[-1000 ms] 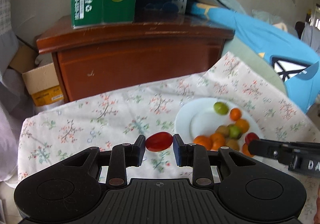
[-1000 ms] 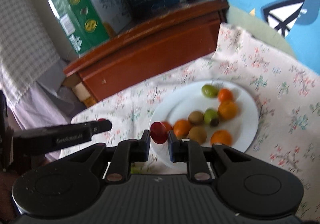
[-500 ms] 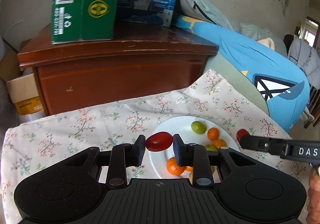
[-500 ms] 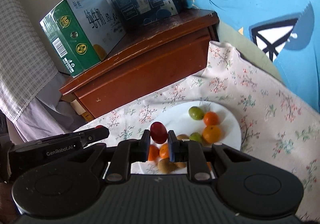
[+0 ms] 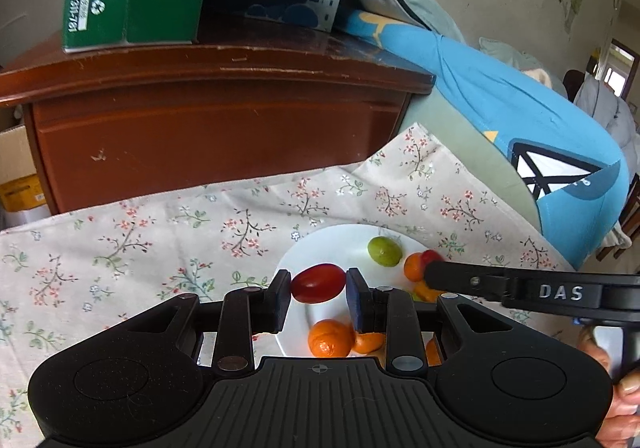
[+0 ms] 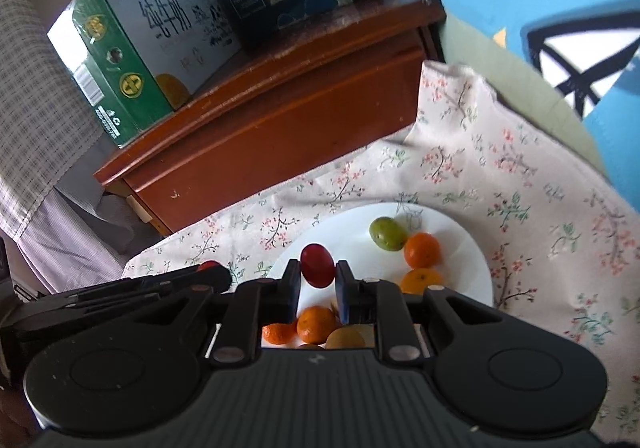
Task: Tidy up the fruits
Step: 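Carry both held cherry tomatoes up over the white plate, then lower both cherry tomatoes onto the plate and open both tools, then move both tools back to the two green fruits beside the plate, then grasp a green fruit with the right tool while the left tool grasps the other, then carry both held green fruits up over the white plate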
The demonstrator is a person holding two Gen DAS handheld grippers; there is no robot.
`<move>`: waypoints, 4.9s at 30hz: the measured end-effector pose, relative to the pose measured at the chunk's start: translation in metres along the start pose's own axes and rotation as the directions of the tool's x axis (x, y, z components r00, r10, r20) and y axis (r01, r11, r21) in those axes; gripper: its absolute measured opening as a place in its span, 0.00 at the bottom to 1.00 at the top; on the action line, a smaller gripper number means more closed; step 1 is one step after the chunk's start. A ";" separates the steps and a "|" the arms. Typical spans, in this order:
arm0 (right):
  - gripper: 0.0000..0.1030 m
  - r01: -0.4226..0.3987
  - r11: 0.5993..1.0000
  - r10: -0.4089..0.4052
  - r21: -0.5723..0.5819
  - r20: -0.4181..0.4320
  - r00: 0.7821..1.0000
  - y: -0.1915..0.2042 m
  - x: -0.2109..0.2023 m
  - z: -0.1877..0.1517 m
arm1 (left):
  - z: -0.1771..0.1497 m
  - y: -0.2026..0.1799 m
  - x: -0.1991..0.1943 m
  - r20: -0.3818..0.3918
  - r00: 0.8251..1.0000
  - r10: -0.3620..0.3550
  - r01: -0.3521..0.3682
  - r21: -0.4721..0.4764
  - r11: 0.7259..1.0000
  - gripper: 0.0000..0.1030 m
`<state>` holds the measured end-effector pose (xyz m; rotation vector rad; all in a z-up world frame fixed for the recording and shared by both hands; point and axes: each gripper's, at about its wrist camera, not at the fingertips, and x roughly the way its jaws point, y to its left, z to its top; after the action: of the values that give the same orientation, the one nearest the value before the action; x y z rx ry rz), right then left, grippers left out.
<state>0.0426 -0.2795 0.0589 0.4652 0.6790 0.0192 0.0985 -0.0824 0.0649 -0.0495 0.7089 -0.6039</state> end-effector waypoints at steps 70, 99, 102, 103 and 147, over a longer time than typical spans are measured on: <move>0.31 -0.040 0.991 0.021 -0.130 -0.145 0.989 0.059 0.000 -0.085 | -0.073 0.019 -0.065 -0.160 0.950 0.267 -0.255 0.093 0.962 0.85; 0.36 -0.071 0.944 0.015 -0.321 -0.175 0.984 0.090 0.031 -0.112 | -0.088 0.053 -0.067 -0.216 0.909 0.356 -0.355 0.042 0.934 0.85; 0.36 -0.077 0.948 0.022 -0.308 -0.177 0.984 0.089 0.031 -0.112 | -0.088 0.054 -0.067 -0.215 0.908 0.358 -0.360 0.036 0.932 0.85; 0.36 -0.082 0.948 0.027 -0.306 -0.179 0.983 0.089 0.031 -0.112 | -0.087 0.054 -0.068 -0.213 0.908 0.360 -0.362 0.033 0.932 0.85; 0.28 0.093 0.994 -0.102 -0.065 -0.147 0.984 0.034 -0.024 -0.064 | -0.082 0.009 -0.010 -0.168 0.968 0.184 -0.177 0.059 0.983 0.28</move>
<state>-0.0104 -0.2265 0.0441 0.3769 0.8462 -0.0187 0.0455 -0.0566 0.0061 0.1081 0.8585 -0.4518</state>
